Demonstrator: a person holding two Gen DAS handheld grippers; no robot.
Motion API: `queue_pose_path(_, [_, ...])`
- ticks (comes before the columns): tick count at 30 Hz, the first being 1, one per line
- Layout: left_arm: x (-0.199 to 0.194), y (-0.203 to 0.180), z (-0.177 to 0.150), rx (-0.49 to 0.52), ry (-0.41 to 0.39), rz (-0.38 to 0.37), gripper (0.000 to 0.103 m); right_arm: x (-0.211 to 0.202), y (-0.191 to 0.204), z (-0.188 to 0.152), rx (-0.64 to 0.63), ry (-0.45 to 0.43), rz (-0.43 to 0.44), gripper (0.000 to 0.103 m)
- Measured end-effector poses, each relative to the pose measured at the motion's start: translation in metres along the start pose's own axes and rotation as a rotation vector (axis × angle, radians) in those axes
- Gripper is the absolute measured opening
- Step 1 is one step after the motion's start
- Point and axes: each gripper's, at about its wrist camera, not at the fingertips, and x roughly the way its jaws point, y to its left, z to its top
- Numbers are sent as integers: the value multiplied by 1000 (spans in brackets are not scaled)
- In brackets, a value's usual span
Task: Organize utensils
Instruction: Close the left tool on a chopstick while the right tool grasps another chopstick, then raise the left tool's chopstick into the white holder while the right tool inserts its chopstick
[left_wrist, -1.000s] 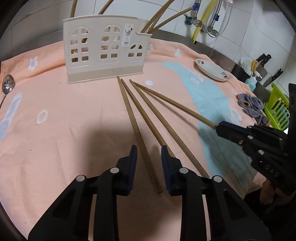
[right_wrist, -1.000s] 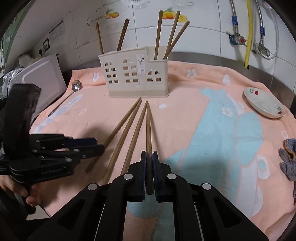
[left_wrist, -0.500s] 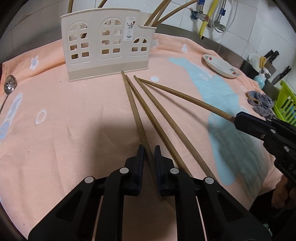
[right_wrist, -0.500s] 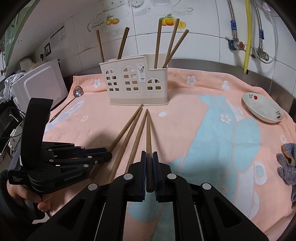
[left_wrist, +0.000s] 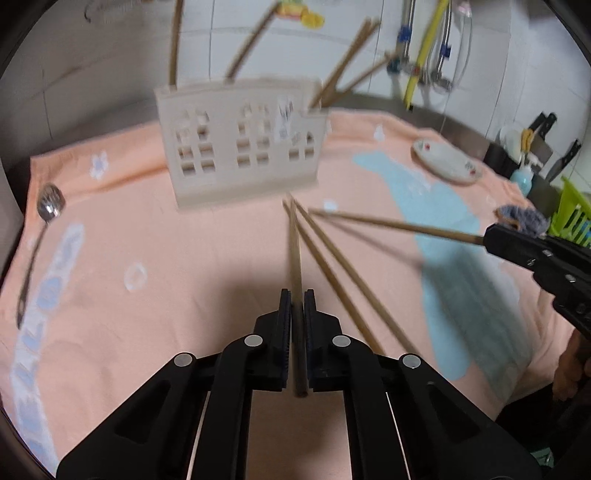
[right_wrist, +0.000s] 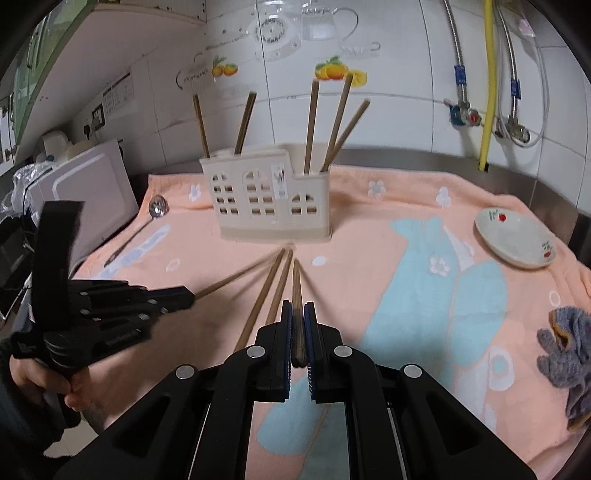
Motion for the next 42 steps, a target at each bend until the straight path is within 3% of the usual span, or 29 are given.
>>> queue_pose_path(7, [-32,8,29,23,-104,-9,5,-5,5,30,-33,-46,9,7])
queue_pose_path(21, [-64,21,67,49,-200,-21,5,-2,6,82,-58,-78,60,7])
queue_pose_path(32, [-92,22,127,118,-293,8,5,-16,3,145,-98,-139,78,7])
queue_pose_path(42, [-126,16,202,178,-452,77,5,-27,1,192,-131,-196,67,7])
